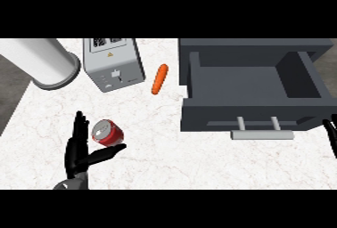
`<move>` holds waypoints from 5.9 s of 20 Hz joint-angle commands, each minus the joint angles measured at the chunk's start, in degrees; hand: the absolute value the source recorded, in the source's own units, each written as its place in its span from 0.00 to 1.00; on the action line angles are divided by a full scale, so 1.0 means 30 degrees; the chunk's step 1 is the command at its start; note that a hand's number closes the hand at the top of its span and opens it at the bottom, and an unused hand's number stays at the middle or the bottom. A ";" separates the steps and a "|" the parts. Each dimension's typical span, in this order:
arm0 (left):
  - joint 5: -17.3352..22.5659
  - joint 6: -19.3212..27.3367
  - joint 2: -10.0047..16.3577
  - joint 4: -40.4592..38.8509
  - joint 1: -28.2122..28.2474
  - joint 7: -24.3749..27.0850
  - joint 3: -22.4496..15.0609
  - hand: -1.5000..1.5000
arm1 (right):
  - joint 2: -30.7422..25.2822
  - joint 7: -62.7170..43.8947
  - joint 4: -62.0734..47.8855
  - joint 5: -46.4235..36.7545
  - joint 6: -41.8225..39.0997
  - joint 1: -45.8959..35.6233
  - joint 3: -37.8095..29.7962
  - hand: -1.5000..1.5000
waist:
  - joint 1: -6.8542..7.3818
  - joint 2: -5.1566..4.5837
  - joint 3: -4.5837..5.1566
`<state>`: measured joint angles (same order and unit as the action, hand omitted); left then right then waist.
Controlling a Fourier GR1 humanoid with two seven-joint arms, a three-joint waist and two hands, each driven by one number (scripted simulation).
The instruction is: Pick up the can, place it into the drawer and close the drawer
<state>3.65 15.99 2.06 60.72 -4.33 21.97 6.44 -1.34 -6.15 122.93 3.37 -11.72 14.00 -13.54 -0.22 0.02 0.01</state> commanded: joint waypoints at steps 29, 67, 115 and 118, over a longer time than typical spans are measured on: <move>0.1325 -0.0398 -0.0556 -0.1981 -0.4363 -0.0329 -0.1192 1.00 | 0.0017 -0.0909 0.1506 0.0999 -0.0205 0.0552 -0.0671 0.00 | -0.0004 0.0016 -0.0003; -0.1708 0.0683 -0.0653 0.4875 -1.3876 -1.2223 -0.4572 1.00 | 0.0420 0.0507 0.0272 0.0554 0.0251 0.0518 -0.0489 0.00 | -0.0168 -0.0022 -0.0020; 0.7377 0.6506 -0.0688 -1.2716 -2.6777 -0.7595 -1.1493 1.00 | -0.0554 -0.0602 -0.0363 0.0583 0.0149 -0.2024 -0.0360 0.00 | -0.1939 -0.0495 -0.0062; 0.7580 0.6324 -0.0688 -1.3298 -2.6867 -0.7269 -1.1635 1.00 | -0.0720 -0.1046 -0.0455 0.0585 0.0308 -0.2336 -0.0492 0.00 | -0.1828 -0.0511 -0.0052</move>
<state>25.44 35.29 0.00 23.00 -84.86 -1.21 -27.53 -2.79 -7.87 121.99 5.01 -11.10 8.35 -14.71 -5.74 -1.37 -0.16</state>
